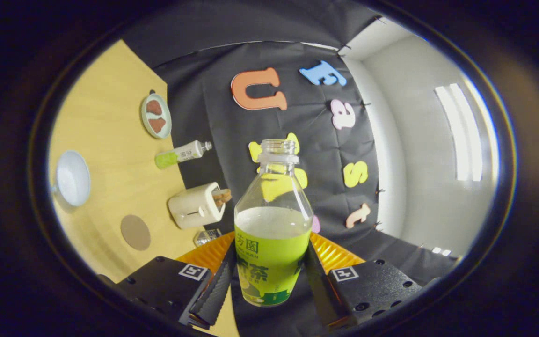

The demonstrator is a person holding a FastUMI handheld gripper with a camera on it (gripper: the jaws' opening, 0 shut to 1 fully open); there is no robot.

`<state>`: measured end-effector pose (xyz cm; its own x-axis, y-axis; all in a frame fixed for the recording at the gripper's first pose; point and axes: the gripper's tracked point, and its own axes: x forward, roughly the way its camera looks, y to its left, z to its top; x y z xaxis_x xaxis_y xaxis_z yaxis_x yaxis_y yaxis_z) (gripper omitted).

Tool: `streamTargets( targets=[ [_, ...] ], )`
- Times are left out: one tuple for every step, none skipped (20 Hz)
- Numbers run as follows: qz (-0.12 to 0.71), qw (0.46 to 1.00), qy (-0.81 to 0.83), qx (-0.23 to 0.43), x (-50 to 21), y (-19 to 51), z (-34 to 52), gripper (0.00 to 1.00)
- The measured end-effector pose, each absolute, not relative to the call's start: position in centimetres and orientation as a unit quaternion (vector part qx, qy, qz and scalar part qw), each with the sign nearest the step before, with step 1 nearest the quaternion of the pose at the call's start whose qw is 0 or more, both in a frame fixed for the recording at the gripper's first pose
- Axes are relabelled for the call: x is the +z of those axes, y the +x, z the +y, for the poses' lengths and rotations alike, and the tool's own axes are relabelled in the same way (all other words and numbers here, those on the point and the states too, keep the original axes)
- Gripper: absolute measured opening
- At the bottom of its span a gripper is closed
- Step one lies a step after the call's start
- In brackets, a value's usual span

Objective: Take the bottle from table, then pour the juice into the cup, finally place the bottle on the coaster

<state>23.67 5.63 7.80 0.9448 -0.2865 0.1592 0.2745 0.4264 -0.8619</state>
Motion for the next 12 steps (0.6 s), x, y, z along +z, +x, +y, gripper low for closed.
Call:
streamTargets(
  targets=[
    [0.017, 0.866, -0.474, -0.157, 7.0, 24.1, 5.4, 0.81],
    [0.028, 0.886, -0.437, -0.152, 6.3, 24.6, 5.1, 0.81],
    [0.030, 0.902, -0.403, -0.152, 6.0, 25.1, 4.8, 0.81],
    [0.038, 0.917, -0.370, -0.145, 5.4, 25.9, 4.8, 0.81],
    [0.044, 0.929, -0.339, -0.138, 4.5, 26.6, 4.7, 0.81],
    [0.054, 0.940, -0.312, -0.125, 3.5, 27.4, 4.8, 0.80],
    [0.057, 0.949, -0.285, -0.122, 2.8, 28.3, 4.5, 0.80],
    [0.062, 0.959, -0.256, -0.109, 2.0, 29.1, 4.5, 0.80],
    [0.068, 0.968, -0.223, -0.096, 1.0, 29.8, 4.7, 0.80],
    [0.079, 0.975, -0.190, -0.080, -0.1, 30.5, 5.0, 0.80],
    [0.087, 0.982, -0.154, -0.064, -1.1, 31.1, 5.3, 0.80],
    [0.096, 0.987, -0.124, -0.046, -2.0, 31.7, 5.8, 0.80]
  ],
)
